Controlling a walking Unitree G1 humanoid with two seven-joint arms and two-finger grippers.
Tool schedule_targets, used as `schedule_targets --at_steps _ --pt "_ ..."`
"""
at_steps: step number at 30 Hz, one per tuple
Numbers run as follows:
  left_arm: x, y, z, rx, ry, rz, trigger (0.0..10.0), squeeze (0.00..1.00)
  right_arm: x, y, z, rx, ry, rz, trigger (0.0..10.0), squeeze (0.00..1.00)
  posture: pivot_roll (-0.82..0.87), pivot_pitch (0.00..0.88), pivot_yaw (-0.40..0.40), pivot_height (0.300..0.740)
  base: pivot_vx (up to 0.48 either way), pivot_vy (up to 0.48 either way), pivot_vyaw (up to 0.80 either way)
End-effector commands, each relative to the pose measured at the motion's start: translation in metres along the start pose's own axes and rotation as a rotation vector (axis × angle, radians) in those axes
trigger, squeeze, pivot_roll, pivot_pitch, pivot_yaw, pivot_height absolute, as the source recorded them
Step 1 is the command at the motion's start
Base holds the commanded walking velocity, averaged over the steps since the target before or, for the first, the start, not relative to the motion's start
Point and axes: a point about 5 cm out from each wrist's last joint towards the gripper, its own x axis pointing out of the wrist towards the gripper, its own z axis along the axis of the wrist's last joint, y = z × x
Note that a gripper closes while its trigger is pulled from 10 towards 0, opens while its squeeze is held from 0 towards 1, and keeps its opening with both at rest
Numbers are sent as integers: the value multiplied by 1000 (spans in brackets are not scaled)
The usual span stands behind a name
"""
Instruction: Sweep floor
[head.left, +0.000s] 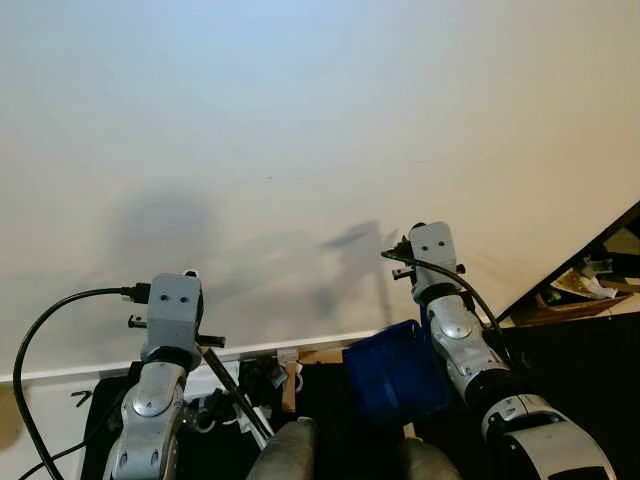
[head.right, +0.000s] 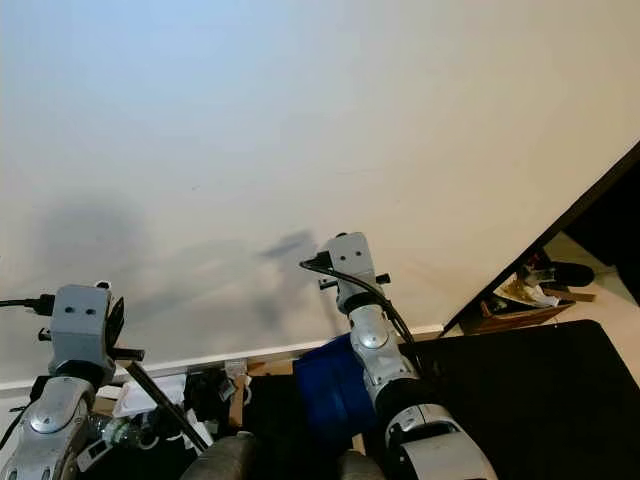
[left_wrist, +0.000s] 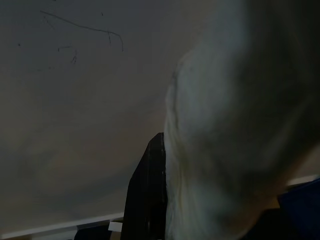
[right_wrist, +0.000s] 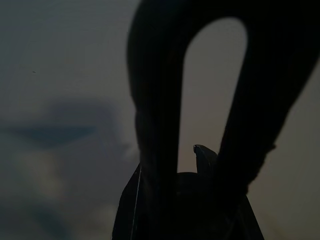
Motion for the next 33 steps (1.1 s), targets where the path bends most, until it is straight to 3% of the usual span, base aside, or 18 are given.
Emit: schedule_targets --at_steps 1,6,12,14,20,22,23,24,25,30,31,32,33 --pt "-2 4 0 17 3 -5 10000 0 -1 4 1 6 -12 5 10000 0 284 114 5 740 0 0 0" --pt "-2 4 1 18 1 -7 10000 0 1 10 5 83 -21 2 10000 0 289 109 5 740 0 0 0" --pt "-1 3 1 20 1 -10 10000 0 2 12 6 81 -20 2 10000 0 282 104 4 740 0 0 0" --pt "-1 2 1 20 0 -13 10000 0 -3 16 -6 -14 42 22 10000 0 280 105 -4 740 0 0 0" --pt "-2 0 0 14 2 -12 10000 0 -12 19 -18 -79 73 70 10000 0 272 109 -12 740 0 0 0" --pt "-3 -2 -2 6 6 -11 10000 0 -18 21 -25 -175 86 130 10000 0 263 114 -23 740 0 0 0" --pt "-3 -2 -2 6 6 -11 10000 0 -18 21 -25 -175 86 130 10000 0 263 114 -23 740 0 0 0" --pt "-4 -4 -3 0 10 -10 10000 0 -22 20 -33 -243 115 171 10000 0 256 115 -26 740 0 0 0" --pt "-4 -5 -4 -3 11 -10 10000 0 -25 21 -39 -253 165 203 10000 0 247 120 -31 740 0 0 0" --pt "-4 -7 -5 -8 13 -10 10000 0 -30 24 -50 -234 267 269 10000 0 241 122 -36 740 0 0 0" --pt "-4 -9 -5 -13 14 -9 10000 0 -36 30 -58 -173 346 330 10000 0 234 125 -47 740 0 0 0" --pt "-4 -9 -5 -13 14 -9 10000 0 -36 30 -58 -173 346 330 10000 0 234 125 -47 740 0 0 0" --pt "-4 -10 -6 -17 14 -7 10000 0 -41 36 -62 -116 400 384 10000 0 231 126 -50 740 0 0 0"
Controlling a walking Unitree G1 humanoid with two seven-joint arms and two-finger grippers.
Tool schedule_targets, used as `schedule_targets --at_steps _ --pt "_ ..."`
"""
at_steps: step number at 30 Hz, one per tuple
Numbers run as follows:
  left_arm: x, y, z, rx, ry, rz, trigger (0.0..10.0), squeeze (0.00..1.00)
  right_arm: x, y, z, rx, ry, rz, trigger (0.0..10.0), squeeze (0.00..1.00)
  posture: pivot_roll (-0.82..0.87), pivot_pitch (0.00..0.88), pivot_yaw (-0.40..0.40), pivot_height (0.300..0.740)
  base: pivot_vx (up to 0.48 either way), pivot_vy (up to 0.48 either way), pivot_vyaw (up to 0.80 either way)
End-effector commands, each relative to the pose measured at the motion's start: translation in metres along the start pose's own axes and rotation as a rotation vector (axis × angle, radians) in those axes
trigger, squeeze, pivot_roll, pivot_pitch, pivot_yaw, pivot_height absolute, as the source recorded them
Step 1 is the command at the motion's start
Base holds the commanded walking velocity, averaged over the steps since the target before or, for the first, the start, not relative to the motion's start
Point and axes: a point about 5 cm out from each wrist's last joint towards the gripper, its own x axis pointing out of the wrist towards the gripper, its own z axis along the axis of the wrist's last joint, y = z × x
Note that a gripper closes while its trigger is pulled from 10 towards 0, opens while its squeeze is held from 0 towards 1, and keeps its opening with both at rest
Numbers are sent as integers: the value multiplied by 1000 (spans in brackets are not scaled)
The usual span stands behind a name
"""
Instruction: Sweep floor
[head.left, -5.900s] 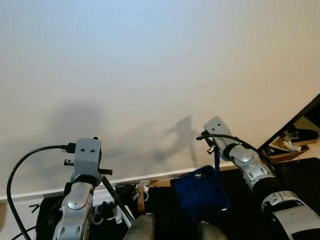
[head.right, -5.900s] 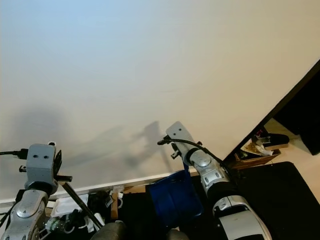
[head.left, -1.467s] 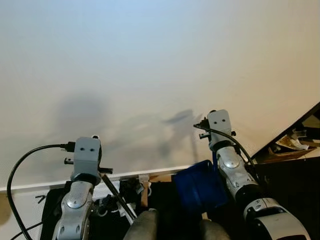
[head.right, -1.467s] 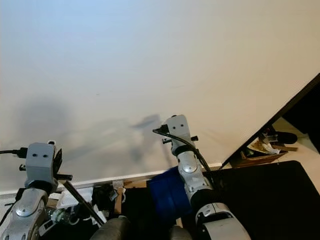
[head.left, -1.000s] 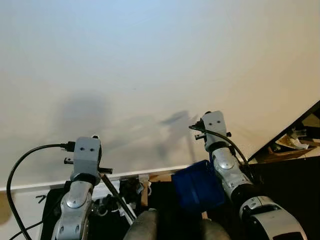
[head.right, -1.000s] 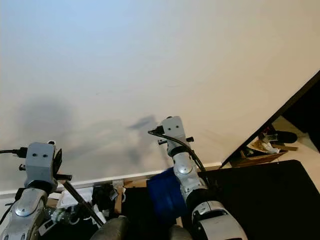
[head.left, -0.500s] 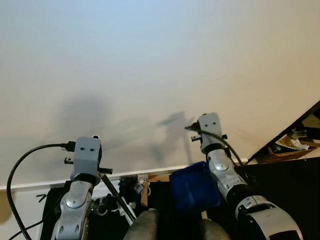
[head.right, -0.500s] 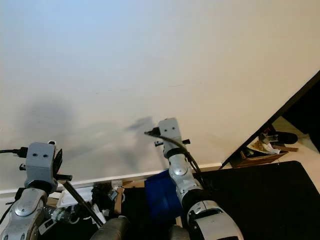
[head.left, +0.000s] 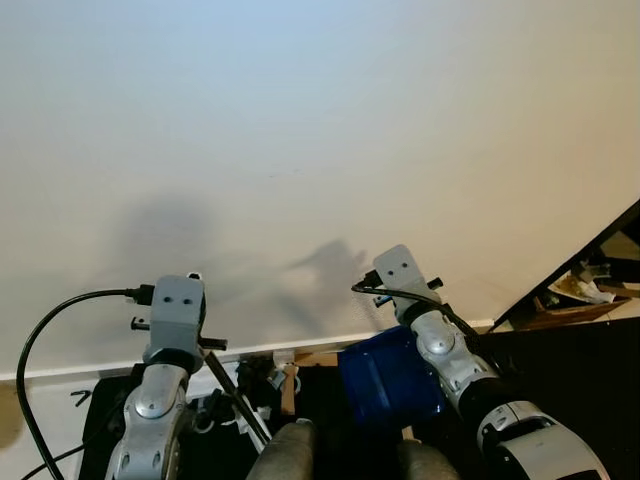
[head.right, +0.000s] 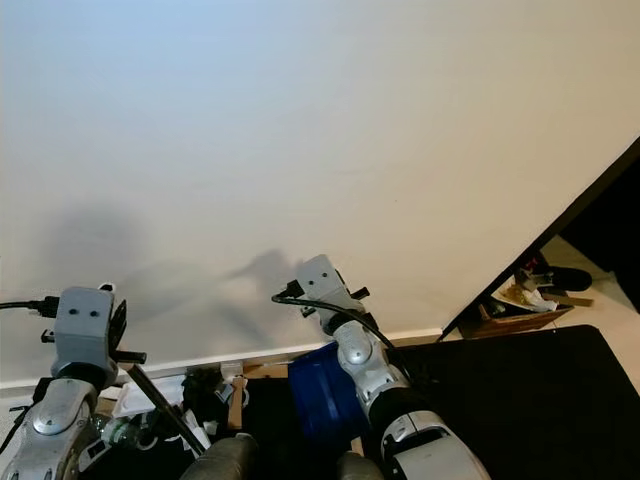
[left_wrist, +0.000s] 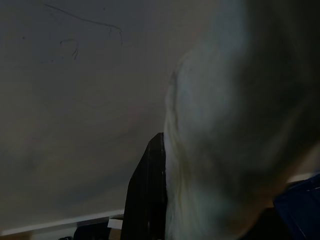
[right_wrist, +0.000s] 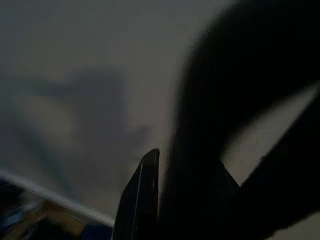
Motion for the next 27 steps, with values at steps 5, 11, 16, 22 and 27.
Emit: schedule_targets --at_steps 5,11,16,22,27 --pt "-3 -6 -4 -21 5 1 10000 0 -21 29 -40 146 241 228 10000 0 224 129 -57 740 0 0 0" --pt "-4 -7 -5 -26 8 4 10000 0 -30 33 -37 269 297 343 10000 0 214 132 -60 740 0 0 0" --pt "-3 1 -2 37 -5 -11 10000 0 -24 12 -46 412 366 149 10000 0 216 132 -51 740 0 0 0" --pt "-4 22 12 107 -46 -48 10000 0 -25 -2 -49 454 361 -8 10000 0 225 132 -33 740 0 0 0" --pt "-4 47 19 159 -59 -40 10000 0 -24 4 -41 412 264 38 10000 0 233 134 -13 740 0 0 0"
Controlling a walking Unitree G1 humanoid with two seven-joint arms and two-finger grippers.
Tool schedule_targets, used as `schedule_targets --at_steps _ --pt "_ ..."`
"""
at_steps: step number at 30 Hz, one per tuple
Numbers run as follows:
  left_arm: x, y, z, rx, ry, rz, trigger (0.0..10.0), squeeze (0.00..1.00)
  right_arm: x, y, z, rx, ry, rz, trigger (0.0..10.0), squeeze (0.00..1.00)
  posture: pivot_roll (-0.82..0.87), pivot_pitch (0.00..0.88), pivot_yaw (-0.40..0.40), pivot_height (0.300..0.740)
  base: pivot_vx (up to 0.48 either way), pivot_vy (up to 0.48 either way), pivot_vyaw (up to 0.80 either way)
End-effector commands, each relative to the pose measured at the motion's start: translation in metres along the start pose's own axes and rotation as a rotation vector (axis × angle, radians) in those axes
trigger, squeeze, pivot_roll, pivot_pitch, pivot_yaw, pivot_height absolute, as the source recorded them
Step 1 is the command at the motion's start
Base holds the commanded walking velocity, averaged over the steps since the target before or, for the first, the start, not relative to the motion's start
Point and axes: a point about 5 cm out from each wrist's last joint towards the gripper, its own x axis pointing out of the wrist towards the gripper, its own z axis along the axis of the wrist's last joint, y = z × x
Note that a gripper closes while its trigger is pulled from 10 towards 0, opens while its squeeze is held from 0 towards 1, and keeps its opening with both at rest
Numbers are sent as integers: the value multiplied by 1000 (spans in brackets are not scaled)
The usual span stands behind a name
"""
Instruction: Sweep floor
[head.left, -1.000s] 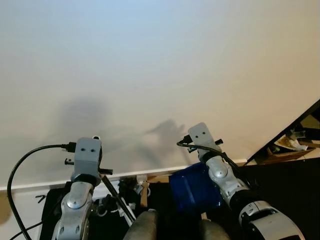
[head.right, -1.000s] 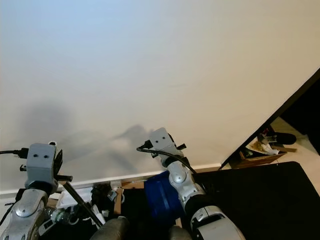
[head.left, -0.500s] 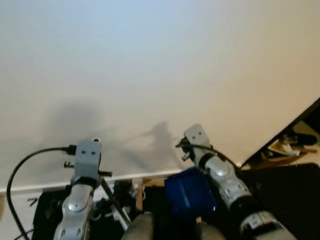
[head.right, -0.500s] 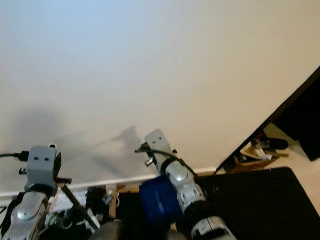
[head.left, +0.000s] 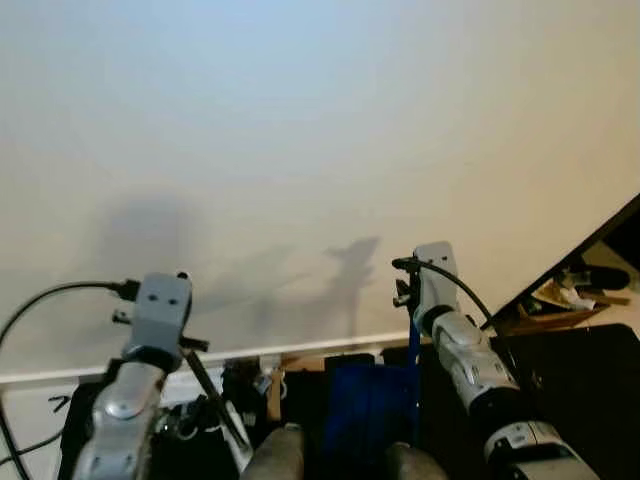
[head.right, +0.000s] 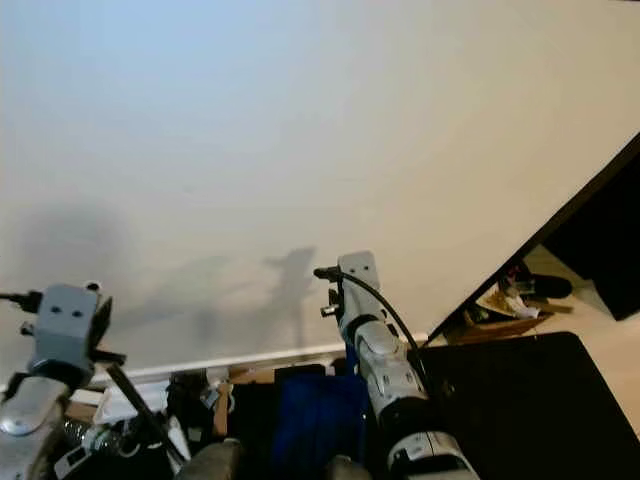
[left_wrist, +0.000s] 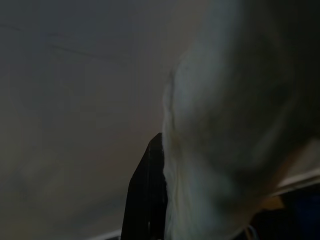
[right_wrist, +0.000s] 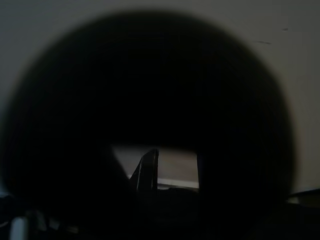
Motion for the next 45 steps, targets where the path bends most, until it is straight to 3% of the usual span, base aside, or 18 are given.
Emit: schedule_targets --at_steps 1,3,8,11,17,22,27,31,45 --pt "-1 12 4 32 -12 8 10000 0 -6 14 -30 -5 96 79 10000 0 235 133 -10 740 0 0 0" --pt "-2 20 4 48 -8 18 10000 0 -5 19 -27 -79 54 121 10000 0 239 133 -8 740 0 0 0" --pt "-2 23 3 51 -3 23 10000 0 -3 24 -21 -156 13 158 10000 0 243 132 -10 740 0 0 0" --pt "-4 14 0 42 5 8 10000 0 1 28 -12 -245 -28 190 10000 0 245 131 -11 740 0 0 0" --pt "-5 7 -1 30 9 -7 10000 0 4 29 -7 -276 -51 210 10000 0 251 130 -12 740 0 0 0" --pt "-7 -2 -3 20 14 -26 10000 0 9 18 8 -353 -112 132 10000 0 258 128 -11 740 0 0 0" --pt "-7 -4 -3 19 14 -29 10000 0 11 8 21 -337 -167 71 10000 0 262 125 -15 740 0 0 0" --pt "-8 -6 -5 16 19 -36 10000 0 10 -6 44 -301 -295 3 10000 0 260 126 -14 740 0 0 0" --pt "-8 -11 -7 15 25 -46 10000 0 11 2 52 -291 -359 67 10000 0 266 119 -17 740 0 0 0"
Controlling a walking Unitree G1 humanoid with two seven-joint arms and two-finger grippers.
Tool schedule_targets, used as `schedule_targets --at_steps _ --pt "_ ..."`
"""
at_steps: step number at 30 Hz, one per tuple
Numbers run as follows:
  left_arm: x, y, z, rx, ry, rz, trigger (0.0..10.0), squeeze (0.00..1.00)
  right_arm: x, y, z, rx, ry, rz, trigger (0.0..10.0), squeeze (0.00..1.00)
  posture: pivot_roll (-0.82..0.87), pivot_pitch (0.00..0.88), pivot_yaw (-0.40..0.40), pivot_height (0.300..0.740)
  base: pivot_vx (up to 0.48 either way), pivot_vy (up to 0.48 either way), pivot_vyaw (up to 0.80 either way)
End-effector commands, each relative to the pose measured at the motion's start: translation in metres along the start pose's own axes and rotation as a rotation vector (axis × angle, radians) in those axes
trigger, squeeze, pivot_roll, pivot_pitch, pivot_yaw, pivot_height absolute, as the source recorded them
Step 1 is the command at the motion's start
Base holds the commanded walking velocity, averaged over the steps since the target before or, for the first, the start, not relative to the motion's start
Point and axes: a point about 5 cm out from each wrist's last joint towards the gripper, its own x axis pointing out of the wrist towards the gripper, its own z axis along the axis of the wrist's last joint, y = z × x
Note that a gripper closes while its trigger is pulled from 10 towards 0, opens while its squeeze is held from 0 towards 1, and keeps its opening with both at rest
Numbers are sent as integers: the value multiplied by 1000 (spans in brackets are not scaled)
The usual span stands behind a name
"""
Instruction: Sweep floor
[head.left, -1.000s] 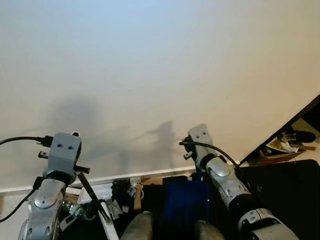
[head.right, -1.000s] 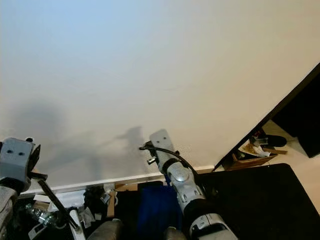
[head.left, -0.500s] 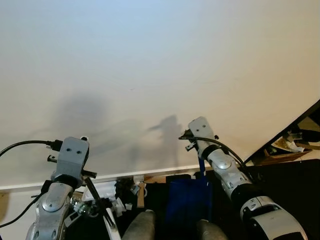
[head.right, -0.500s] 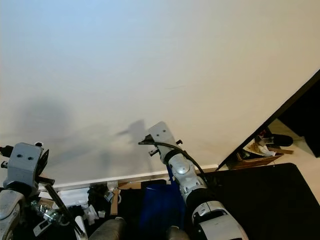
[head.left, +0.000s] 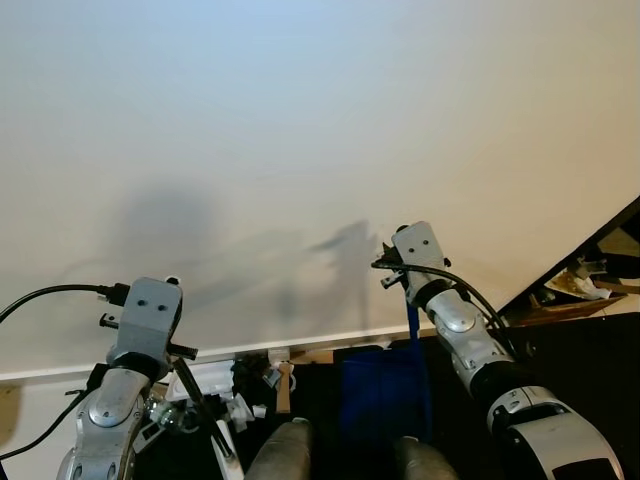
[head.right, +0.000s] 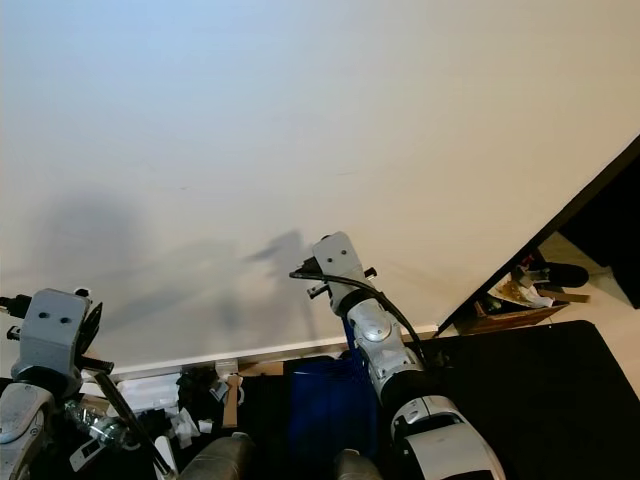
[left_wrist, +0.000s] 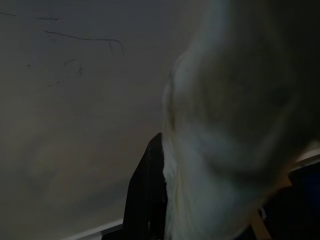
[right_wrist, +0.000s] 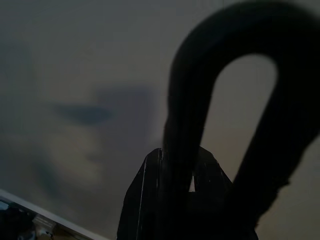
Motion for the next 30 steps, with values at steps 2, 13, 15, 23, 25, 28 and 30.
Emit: schedule_targets --at_steps 2,13,15,23,25,28,30 --pt "-2 -5 1 2 -6 -7 10000 0 2 3 5 26 -38 17 10000 0 266 118 -16 740 0 0 0" --pt "0 -10 1 -3 -6 -18 10000 0 6 5 10 63 -59 -14 10000 0 269 122 -12 740 0 0 0" --pt "-1 -10 1 -2 -4 -18 10000 0 8 3 16 77 -86 -35 10000 0 270 124 -10 740 0 0 0" --pt "-2 -11 0 -1 0 -20 10000 0 13 -3 28 87 -137 -55 10000 0 273 126 -12 740 0 0 0" --pt "-2 -11 0 -2 0 -20 10000 0 14 -4 29 89 -145 -58 10000 0 271 127 -12 740 0 0 0" --pt "-2 -12 -1 -3 2 -20 10000 0 14 -4 30 84 -153 -55 10000 0 271 128 -14 740 0 0 0" --pt "-2 -12 -1 -3 2 -21 10000 0 13 -4 30 84 -155 -55 10000 0 271 128 -14 740 0 0 0"
